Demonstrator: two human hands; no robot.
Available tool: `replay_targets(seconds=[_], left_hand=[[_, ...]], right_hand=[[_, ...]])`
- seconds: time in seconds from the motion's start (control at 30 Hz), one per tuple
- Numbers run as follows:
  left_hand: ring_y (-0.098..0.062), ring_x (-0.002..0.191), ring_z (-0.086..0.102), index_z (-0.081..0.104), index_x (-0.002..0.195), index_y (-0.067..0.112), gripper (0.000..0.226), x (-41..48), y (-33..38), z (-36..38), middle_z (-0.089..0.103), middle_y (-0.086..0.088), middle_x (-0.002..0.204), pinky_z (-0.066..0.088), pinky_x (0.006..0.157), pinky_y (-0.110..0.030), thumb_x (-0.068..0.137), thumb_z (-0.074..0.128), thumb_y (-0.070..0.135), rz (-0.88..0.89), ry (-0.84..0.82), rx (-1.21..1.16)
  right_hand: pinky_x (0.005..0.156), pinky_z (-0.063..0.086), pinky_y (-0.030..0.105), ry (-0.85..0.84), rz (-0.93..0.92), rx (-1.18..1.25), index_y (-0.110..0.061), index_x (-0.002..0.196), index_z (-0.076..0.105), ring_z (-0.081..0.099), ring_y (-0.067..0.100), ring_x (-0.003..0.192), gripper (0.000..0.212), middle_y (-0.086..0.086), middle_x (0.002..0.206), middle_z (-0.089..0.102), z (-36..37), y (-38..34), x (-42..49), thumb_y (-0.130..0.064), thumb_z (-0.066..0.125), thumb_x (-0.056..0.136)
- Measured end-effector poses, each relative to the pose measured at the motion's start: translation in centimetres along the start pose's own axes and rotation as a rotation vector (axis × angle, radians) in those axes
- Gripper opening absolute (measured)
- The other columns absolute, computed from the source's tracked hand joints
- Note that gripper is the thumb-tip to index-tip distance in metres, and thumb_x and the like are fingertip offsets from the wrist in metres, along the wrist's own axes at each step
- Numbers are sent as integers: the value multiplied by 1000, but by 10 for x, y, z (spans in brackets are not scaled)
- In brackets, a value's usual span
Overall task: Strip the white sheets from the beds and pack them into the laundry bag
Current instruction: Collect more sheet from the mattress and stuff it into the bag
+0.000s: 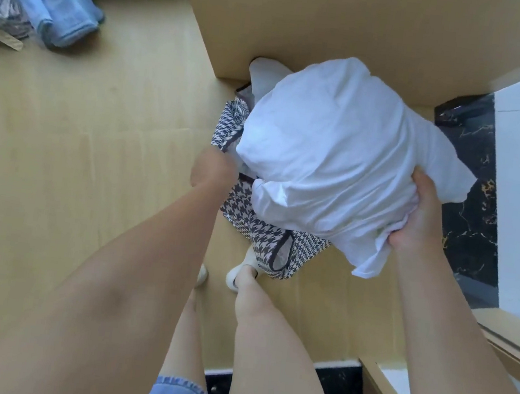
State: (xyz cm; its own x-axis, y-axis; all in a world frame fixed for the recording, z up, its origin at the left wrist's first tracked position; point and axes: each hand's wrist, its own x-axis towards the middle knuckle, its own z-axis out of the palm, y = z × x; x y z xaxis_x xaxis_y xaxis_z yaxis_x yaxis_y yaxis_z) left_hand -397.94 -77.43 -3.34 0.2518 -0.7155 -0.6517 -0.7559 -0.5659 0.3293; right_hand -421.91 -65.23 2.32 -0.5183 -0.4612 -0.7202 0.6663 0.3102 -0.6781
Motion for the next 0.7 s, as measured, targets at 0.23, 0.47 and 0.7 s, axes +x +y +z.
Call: replay_targets(seconds=[0.23,0.47,0.7], left_hand=[[-21,59,31,36,59,16,37,4,-59,-48,34,0,57,26,56,-31,96,41,18,-53,277,-486],[-19,71,46,55,72,14,31,-16,-103,-43,51,1,69,39,68,-33,97,42,26,-79,233,-610],[-19,71,42,56,79,9,28,-16,-142,-52,51,-5,75,36,66,-31,99,42,24,-148,213,-627]], right_hand=[[93,52,44,-136,-13,-234,-5,130,53,66,25,107,95,11,121,65,39,6,11,-32,94,49],[87,56,40,-446,-169,-870,-18,119,45,66,16,100,94,-2,114,64,136,53,-17,-40,91,40],[100,47,42,-452,-104,-1062,-22,133,39,58,16,113,101,-8,124,57,142,97,-29,-41,90,49]])
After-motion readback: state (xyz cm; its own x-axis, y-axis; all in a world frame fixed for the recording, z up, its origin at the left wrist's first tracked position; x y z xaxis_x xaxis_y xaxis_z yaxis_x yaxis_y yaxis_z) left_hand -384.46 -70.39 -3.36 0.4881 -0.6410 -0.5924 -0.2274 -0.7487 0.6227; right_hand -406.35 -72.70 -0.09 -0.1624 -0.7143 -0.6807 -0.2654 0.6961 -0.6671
